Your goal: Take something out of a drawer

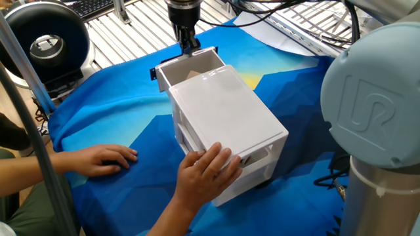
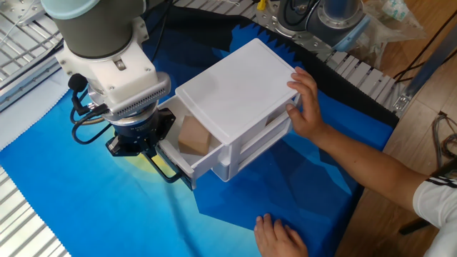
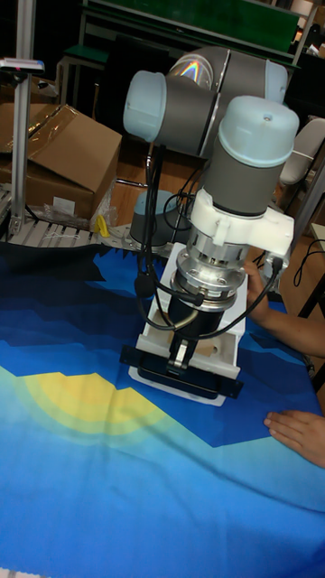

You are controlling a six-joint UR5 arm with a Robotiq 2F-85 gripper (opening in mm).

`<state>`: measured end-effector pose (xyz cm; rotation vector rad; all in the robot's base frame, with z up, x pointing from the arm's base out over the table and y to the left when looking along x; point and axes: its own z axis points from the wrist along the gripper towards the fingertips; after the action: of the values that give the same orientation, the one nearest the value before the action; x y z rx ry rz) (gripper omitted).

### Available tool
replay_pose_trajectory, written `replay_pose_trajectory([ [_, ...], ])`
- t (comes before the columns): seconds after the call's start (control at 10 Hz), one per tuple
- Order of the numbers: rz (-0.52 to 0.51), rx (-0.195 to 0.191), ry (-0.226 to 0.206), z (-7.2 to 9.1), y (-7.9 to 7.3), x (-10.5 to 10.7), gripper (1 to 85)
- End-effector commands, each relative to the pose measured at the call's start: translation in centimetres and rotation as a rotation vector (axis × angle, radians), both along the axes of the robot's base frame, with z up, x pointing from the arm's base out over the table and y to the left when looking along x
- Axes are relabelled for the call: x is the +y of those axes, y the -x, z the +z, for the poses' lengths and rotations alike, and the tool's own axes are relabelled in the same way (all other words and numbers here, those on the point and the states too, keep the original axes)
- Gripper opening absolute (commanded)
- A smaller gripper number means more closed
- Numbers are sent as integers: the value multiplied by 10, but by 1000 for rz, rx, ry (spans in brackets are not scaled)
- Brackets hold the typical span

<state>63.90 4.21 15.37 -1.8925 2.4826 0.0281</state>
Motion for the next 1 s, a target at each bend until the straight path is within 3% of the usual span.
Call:
replay_pose_trajectory([
  [0.0,-12,-9,-14,1,-3,3,10],
  [0.1,5,-2,-6,1,-1,0,10],
  [0.2,8,7,-28,1,-2,3,10],
  [0.5,24,8,-40,0,-10,3,10],
  [0.9,53,0,-58,-5,-26,8,10],
])
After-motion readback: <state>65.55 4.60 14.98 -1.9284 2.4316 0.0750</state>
